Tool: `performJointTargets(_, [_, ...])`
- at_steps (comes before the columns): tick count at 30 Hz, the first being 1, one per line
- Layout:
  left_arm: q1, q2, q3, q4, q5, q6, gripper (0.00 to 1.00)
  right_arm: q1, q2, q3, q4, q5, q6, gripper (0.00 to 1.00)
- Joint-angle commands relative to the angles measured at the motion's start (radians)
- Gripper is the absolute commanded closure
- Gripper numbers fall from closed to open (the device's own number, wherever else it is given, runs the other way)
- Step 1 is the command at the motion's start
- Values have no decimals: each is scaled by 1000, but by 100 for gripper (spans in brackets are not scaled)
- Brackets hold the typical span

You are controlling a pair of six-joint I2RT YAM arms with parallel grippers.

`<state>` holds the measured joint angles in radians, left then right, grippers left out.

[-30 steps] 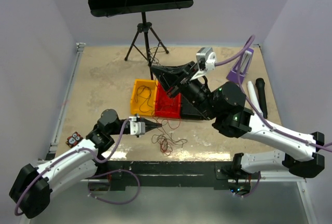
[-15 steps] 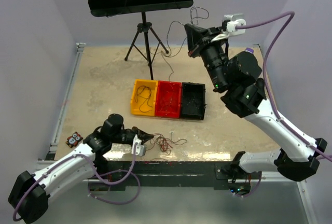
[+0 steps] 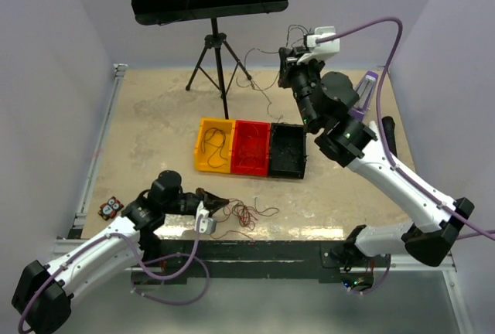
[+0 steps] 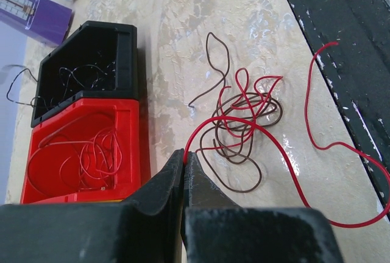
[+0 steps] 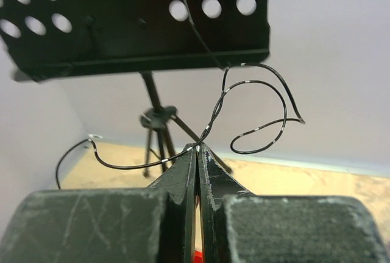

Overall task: Untangle the cables
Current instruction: Untie the cable, then place the cable in the bin.

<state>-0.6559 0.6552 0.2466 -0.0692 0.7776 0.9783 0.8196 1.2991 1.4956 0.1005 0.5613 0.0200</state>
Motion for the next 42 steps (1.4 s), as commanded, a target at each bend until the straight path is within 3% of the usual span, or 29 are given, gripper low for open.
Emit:
performJointTargets(1, [1, -14, 28, 37, 34, -29, 100, -34, 0, -49, 54, 81, -46, 100])
performJointTargets(13, [15, -26, 17, 45, 29, -30, 100, -102, -57, -118, 59, 127, -34, 100])
performJointTargets(33, [21, -31, 22, 17, 32, -10, 100, -181, -93, -64, 62, 147, -87, 100])
performJointTargets(42, [22, -28, 36, 5, 25, 3, 100, -198, -90, -155, 94, 150, -86, 100])
